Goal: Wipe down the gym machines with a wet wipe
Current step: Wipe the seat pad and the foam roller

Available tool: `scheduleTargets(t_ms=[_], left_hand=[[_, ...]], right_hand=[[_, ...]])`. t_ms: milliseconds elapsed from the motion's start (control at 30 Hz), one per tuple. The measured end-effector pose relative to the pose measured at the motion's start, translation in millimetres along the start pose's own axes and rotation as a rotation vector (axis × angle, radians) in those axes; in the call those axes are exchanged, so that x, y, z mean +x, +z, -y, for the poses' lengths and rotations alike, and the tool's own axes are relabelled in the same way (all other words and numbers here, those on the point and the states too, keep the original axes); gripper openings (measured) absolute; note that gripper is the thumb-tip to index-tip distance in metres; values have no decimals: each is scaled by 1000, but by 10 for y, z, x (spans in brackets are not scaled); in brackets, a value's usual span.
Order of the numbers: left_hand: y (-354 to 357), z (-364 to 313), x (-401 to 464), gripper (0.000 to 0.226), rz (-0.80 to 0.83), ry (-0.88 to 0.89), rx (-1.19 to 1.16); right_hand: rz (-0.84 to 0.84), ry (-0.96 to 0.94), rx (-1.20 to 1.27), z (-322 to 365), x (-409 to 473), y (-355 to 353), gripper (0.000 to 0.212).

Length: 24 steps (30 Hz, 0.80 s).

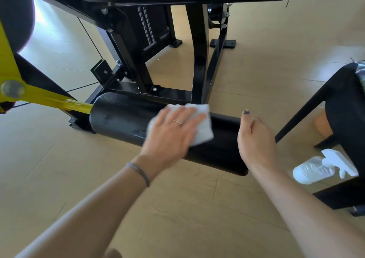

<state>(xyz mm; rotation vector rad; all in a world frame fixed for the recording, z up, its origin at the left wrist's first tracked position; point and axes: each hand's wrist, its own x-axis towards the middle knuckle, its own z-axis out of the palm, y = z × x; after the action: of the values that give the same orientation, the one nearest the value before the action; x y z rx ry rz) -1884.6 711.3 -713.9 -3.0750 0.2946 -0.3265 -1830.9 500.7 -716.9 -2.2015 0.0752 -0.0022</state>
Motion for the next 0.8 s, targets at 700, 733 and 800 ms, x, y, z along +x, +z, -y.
scheduleTargets(t_ms=[700,733,800], left_hand=[[-7,324,117,52,42,-256,3],[-1,599,88,52,52,-394,-9],[20,899,5,50,39,-549,-45]], right_hand=[[-62,-120,-21,-138,-32,99,41],[-78,-165,-46,-155,-63,102,44],[-122,-254,-91,-196,-141,125,51]])
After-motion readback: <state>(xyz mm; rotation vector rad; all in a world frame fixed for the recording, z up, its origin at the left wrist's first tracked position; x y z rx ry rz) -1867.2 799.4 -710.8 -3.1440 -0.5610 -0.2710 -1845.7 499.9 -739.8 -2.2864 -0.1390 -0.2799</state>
